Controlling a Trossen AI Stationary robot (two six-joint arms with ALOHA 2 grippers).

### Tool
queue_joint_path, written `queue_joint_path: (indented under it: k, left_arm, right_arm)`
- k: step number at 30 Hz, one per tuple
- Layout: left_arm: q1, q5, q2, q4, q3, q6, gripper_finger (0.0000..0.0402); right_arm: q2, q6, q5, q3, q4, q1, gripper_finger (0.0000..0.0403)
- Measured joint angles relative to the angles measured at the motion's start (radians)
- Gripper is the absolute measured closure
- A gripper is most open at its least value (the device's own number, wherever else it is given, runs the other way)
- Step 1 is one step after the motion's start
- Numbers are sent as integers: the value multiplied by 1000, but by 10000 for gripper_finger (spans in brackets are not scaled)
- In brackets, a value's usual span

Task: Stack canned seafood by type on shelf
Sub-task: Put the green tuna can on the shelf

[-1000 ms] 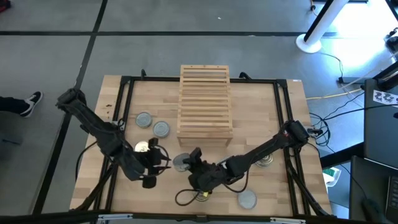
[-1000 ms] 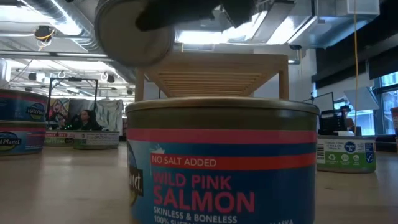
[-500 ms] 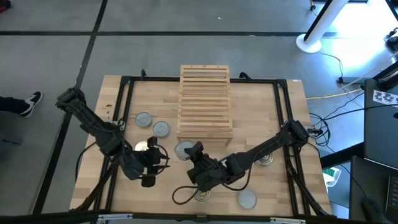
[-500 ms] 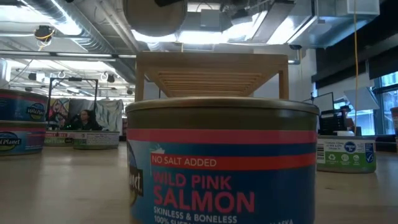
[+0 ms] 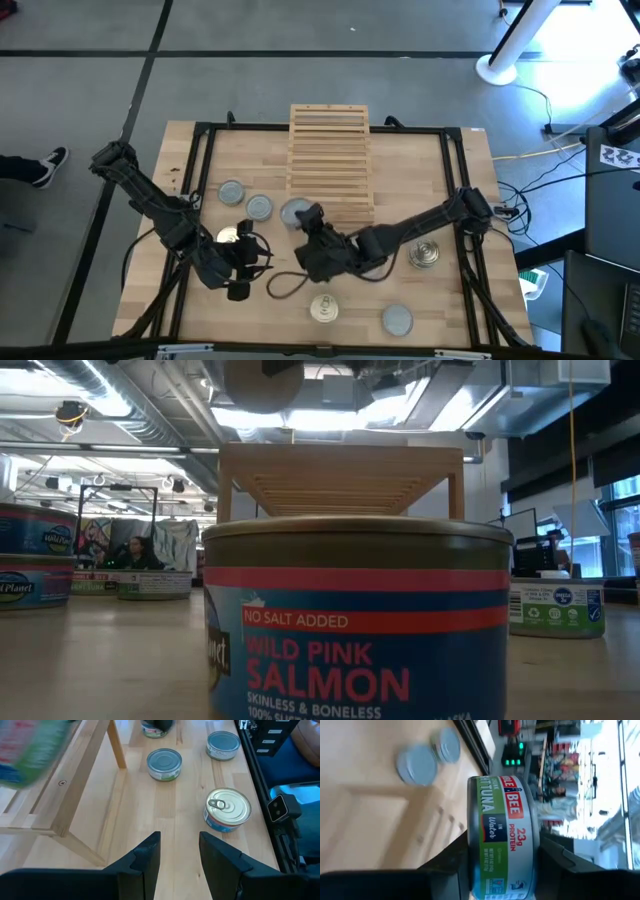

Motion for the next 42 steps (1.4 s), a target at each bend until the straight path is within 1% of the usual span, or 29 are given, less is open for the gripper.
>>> queue_joint_path:
  k: [3, 6, 12, 14, 17, 19, 21, 26, 28, 31, 33, 38, 42]
  left_arm:
    - [0, 0, 0, 0, 0, 0, 271]
    - [0, 0, 0, 0, 0, 1, 271]
    - [0, 0, 0, 0, 0, 1, 271]
    - [0, 0, 0, 0, 0, 1, 271]
    - [0, 0, 0, 0, 0, 1, 271]
    - [0, 0, 0, 0, 0, 1, 271]
    - [0, 0, 0, 0, 0, 1, 271]
    - [0, 0, 0, 0, 0, 2, 271]
    - [0, 0, 0, 0, 0, 1, 271]
    - [0, 0, 0, 0, 0, 2, 271]
    - [0, 0, 0, 0, 0, 1, 271]
    - [0, 0, 0, 0, 0, -2, 271]
    - [0, 0, 1, 0, -1, -3, 271]
  right_arm:
    - [0, -1, 31, 0, -34, -54, 239]
    - [0, -1, 30, 0, -56, -112, 236]
    - [0, -1, -35, 0, -71, -229, 260]
    - [0, 0, -82, 0, -70, -258, 259]
    - [0, 0, -129, 0, -69, -291, 244]
    - [0, 1, -137, -1, -64, -307, 233]
    - [0, 1, -143, -1, -65, -322, 230]
    - [0, 0, -183, -1, -65, -349, 248]
    - [0, 1, -183, -1, -65, -349, 255]
    - [0, 1, -190, -1, -65, -345, 255]
    - [0, 1, -207, -2, -66, -343, 246]
    - [0, 1, -288, -2, -68, -346, 212]
    - [0, 22, -291, -2, -71, -346, 196]
